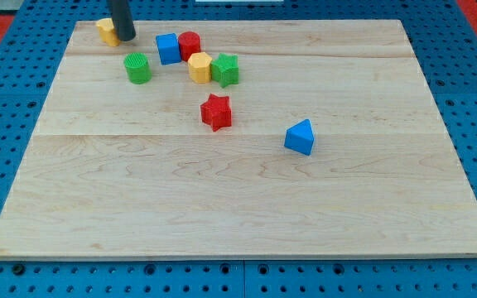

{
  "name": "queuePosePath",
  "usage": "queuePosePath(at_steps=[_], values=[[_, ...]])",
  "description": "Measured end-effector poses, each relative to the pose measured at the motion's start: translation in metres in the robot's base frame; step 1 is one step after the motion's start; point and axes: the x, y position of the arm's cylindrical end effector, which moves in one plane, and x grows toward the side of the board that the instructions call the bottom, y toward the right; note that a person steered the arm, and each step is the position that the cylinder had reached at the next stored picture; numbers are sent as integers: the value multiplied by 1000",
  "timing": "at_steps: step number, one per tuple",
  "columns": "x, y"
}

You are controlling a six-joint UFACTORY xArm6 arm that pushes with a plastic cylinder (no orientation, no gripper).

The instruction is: Push yellow hexagon closer to the yellow heart

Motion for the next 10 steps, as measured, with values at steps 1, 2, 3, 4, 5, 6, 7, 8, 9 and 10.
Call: queuePosePath(at_steps=[1, 2, 3, 4, 5, 6, 7, 8, 9, 10], values=[[-2, -10], [5, -6], [23, -1], [39, -1], [53, 15], [54, 37], [64, 48], [85, 60], [105, 83], [117, 119]])
